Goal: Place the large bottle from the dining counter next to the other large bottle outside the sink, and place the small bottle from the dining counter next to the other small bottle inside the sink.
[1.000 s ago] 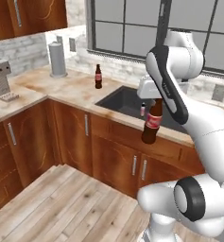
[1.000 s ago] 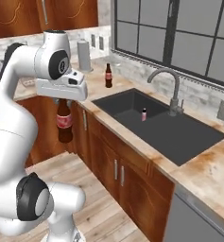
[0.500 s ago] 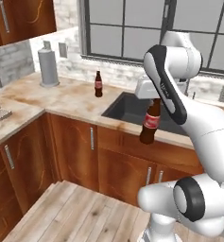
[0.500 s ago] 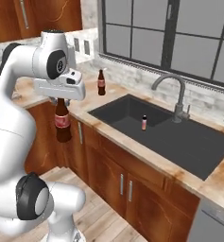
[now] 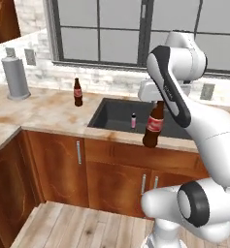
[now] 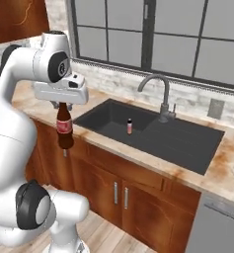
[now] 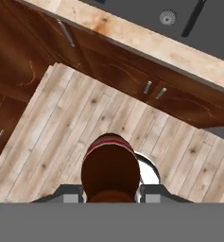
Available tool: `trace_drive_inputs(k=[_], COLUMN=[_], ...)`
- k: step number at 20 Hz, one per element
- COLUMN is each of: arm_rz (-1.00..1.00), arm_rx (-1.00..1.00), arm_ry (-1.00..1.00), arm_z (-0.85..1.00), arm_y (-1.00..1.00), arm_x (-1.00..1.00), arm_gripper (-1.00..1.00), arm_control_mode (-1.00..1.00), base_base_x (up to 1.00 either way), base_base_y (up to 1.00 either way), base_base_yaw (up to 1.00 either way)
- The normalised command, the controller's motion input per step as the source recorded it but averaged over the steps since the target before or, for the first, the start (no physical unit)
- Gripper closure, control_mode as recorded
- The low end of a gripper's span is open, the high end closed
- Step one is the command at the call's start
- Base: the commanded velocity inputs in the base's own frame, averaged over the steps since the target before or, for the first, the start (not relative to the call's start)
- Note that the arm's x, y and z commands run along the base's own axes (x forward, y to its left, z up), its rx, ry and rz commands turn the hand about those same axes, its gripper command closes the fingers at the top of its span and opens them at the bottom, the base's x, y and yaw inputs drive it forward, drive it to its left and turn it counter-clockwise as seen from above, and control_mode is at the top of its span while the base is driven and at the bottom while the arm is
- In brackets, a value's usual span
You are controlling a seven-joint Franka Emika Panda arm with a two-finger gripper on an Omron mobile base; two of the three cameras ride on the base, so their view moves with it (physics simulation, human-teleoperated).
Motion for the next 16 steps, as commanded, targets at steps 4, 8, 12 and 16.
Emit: trace_drive_inputs(k=[4, 8, 12, 16], arm_rz=[0.00, 0.00, 0.00, 0.00], arm_rx=[0.00, 0.00, 0.00, 0.00], arm_ry=[0.00, 0.00, 0.00, 0.00], arm_z=[0.00, 0.00, 0.00, 0.00], arm_y=[0.00, 0.00, 0.00, 0.00], arm_x=[0.00, 0.00, 0.00, 0.00], arm_gripper=[1.00, 1.00, 1.00, 1.00], arm_control_mode=[1.00, 1.00, 1.00, 1.00], base_base_x=[0.51, 0.74, 0.85, 0.49], base_base_y=[0.30, 0.28, 0.39, 0.51], base_base_yaw=[-0.39, -0.41, -0.36, -0.26])
